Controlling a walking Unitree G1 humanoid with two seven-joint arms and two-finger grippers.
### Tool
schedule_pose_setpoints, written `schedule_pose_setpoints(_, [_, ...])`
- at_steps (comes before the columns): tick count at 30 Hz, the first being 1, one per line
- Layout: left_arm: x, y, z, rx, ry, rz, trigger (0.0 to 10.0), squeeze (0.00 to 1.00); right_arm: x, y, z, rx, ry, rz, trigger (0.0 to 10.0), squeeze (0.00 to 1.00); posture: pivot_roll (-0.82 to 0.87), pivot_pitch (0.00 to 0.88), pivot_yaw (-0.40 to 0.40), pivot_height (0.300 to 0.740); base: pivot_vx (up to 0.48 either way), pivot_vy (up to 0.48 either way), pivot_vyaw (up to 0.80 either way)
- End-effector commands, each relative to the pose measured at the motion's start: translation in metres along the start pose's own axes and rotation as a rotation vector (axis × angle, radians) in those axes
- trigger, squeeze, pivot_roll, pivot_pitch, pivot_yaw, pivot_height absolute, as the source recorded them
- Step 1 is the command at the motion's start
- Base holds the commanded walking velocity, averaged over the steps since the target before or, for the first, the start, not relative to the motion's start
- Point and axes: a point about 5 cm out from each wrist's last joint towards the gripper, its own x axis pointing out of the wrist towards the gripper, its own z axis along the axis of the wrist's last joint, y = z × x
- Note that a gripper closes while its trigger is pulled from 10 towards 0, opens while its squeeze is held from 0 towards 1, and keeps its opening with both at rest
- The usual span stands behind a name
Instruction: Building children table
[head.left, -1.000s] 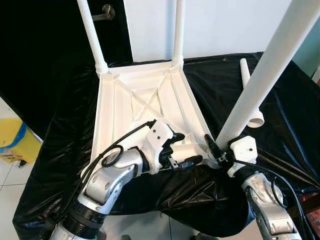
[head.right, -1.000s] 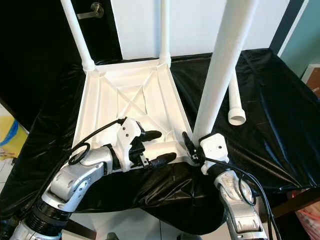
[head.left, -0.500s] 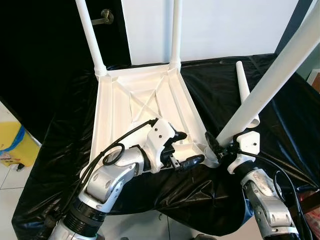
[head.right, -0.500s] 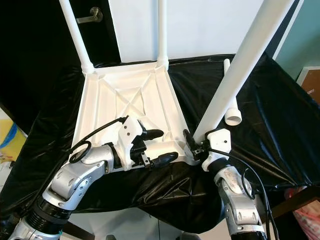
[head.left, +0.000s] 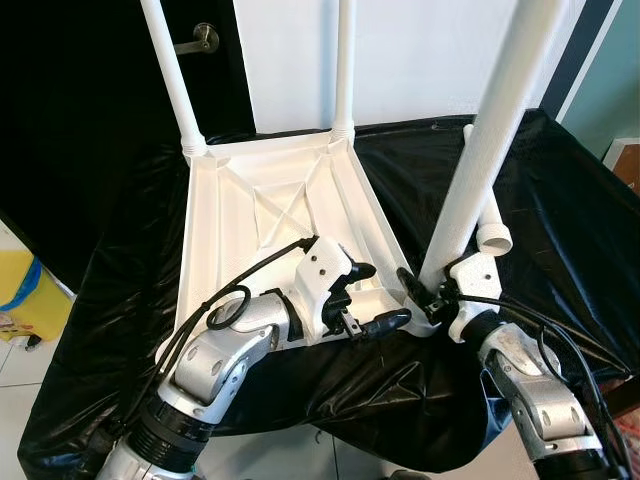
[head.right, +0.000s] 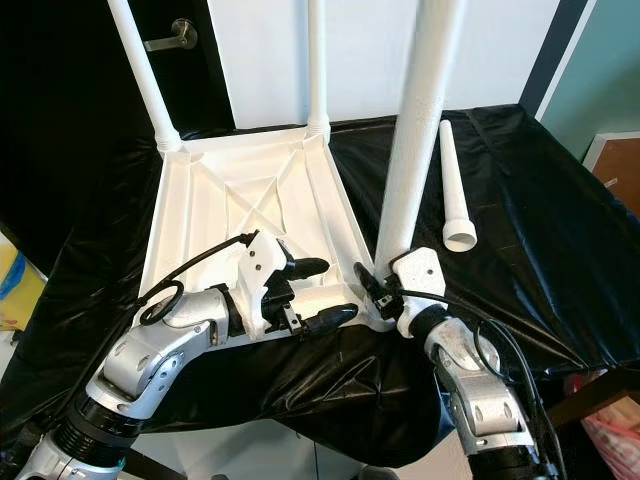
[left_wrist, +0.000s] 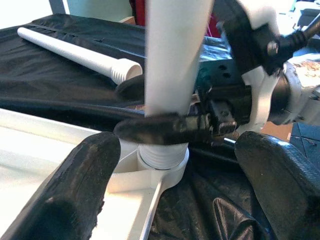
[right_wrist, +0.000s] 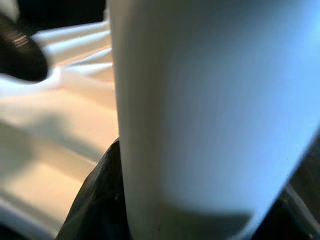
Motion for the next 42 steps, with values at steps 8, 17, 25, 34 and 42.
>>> schedule_pose_setpoints(8, [0.001,-0.004,0.000,0.003,0.001,-0.082,10.0,0.00,-0.005,0.004,-0.018,0.083,0.092,0.020,10.0,0.00,-0.15,0.016,0.027,0.740,0.000,0.000,0.00])
schedule_pose_setpoints(17, [0.002,-0.006,-0.001,0.004,0.001,-0.086,10.0,0.00,-0.005,-0.008,-0.017,0.282,0.129,-0.037,10.0,0.00,-0.16,0.015,0.023,0.740,0.000,0.000,0.00])
schedule_pose_setpoints(25, [0.002,-0.006,0.000,0.006,-0.002,-0.085,10.0,0.00,-0.010,-0.014,-0.021,0.266,0.156,-0.075,10.0,0.00,-0.15,0.016,0.015,0.740,0.000,0.000,0.00])
schedule_pose_setpoints(34, [-0.001,-0.005,0.000,0.004,-0.002,-0.072,10.0,0.00,-0.027,0.001,-0.021,0.172,0.023,-0.107,10.0,0.00,-0.15,0.032,0.023,0.740,0.000,0.000,0.00])
schedule_pose_setpoints(42, [-0.003,-0.002,0.000,0.009,0.006,-0.070,10.0,0.00,-0.029,0.002,-0.022,0.193,-0.026,-0.140,10.0,0.00,-0.15,0.037,0.041,0.740,0.000,0.000,0.00])
